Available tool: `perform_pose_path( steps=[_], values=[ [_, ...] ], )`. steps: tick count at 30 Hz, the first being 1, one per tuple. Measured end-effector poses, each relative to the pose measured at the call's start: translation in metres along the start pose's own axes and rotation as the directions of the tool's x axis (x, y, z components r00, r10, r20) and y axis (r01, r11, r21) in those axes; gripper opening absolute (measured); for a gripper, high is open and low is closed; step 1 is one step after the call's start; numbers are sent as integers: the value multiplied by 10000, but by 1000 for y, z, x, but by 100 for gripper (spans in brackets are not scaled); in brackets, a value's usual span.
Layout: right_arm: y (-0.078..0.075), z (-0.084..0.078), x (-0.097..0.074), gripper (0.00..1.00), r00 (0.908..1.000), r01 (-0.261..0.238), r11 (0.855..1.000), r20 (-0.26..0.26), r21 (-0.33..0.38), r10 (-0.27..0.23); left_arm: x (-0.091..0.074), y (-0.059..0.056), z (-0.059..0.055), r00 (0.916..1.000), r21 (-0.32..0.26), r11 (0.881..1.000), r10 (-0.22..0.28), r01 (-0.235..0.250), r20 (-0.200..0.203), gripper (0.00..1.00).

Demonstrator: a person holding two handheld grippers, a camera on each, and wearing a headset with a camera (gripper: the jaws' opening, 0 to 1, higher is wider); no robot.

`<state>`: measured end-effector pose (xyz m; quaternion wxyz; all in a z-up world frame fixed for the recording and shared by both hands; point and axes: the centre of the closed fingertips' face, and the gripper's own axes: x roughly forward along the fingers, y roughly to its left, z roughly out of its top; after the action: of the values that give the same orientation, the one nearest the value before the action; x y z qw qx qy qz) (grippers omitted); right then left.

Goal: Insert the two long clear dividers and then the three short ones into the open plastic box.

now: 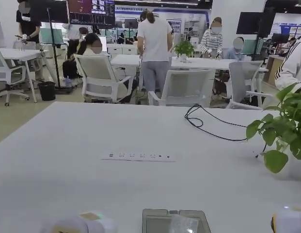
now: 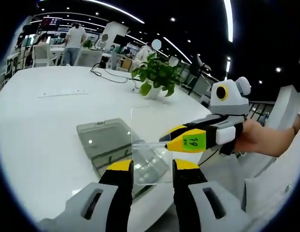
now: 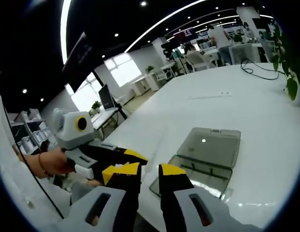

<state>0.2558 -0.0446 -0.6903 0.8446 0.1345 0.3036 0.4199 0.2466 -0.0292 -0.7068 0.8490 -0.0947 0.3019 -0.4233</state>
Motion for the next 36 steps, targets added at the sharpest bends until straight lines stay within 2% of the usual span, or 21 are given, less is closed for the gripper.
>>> perform_pose_path(
  steps=[8,12,14,15,18,26,36],
  values=[
    [1,-3,3,10,9999,96,9996,-45,252,-95,1,-2,0,10000,182,9998,-14,15,-44,30],
    [0,-2,4,8,9994,323,9975,65,632,-328,2,-2,1,10000,177,9998,13,-14,36,31],
    [-1,-4,3,7,9994,357,9965,-62,761,-353,1,-1,0,10000,79,10000,54,-54,-61,27],
    [-1,-3,2,7,9994,350,9962,-37,793,-348,2,-1,2,10000,177,9998,-7,5,64,26],
    [-3,-3,2,7,9991,413,9953,-29,871,-412,3,-3,3,9999,23,9999,-134,134,55,29],
    [-3,-1,2,7,9993,364,9945,-100,978,-356,3,-6,2,9995,328,9990,-320,318,64,32],
    [-12,6,-5,7,9984,556,9926,-151,1081,-543,-8,3,-5,9990,647,9970,-436,431,68,39]
  ],
)
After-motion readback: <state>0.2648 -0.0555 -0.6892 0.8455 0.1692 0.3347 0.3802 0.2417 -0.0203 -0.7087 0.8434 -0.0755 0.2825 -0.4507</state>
